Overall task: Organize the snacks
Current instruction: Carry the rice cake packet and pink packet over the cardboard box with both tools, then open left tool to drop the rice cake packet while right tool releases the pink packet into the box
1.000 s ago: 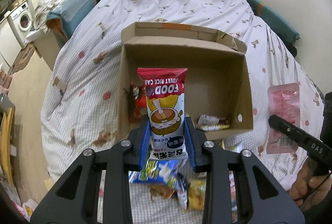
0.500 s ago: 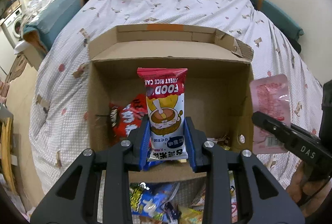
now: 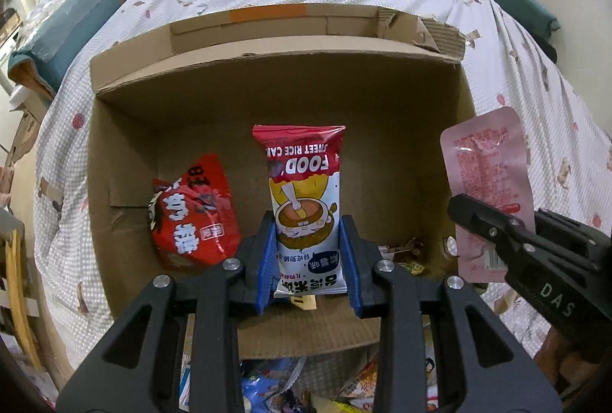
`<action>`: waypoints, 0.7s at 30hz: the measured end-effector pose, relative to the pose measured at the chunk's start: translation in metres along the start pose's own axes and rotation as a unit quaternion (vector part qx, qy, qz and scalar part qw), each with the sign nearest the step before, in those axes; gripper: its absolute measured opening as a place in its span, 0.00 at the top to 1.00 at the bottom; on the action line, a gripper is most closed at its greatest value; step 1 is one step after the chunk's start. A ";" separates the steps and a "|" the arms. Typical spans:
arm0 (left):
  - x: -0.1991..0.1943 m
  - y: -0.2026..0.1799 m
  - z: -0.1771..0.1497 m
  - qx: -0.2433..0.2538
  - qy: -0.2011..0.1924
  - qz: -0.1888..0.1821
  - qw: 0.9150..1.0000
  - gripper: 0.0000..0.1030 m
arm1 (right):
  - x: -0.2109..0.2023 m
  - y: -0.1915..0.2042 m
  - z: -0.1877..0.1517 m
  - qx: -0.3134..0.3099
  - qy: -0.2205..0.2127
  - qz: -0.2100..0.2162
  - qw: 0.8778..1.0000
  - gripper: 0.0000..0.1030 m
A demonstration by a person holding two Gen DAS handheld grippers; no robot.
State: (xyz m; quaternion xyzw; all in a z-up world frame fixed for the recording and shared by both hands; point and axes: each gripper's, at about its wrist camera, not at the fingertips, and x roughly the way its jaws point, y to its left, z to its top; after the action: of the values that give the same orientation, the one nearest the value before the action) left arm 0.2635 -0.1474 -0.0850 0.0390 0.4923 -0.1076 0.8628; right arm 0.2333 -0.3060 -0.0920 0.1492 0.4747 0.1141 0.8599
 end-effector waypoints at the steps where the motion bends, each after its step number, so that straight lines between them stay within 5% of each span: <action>1: 0.001 -0.002 0.001 0.004 -0.002 0.001 1.000 0.73 | 0.001 -0.001 0.000 0.003 0.002 0.003 1.000 0.92; 21: 0.004 0.008 0.001 -0.015 0.013 0.013 1.000 0.73 | -0.001 0.002 0.001 0.010 0.007 0.028 1.000 0.91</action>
State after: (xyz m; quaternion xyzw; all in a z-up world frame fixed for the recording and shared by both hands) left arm 0.2685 -0.1403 -0.0885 0.0342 0.5047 -0.0884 0.8581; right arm 0.2334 -0.3050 -0.0904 0.1700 0.4773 0.1349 0.8515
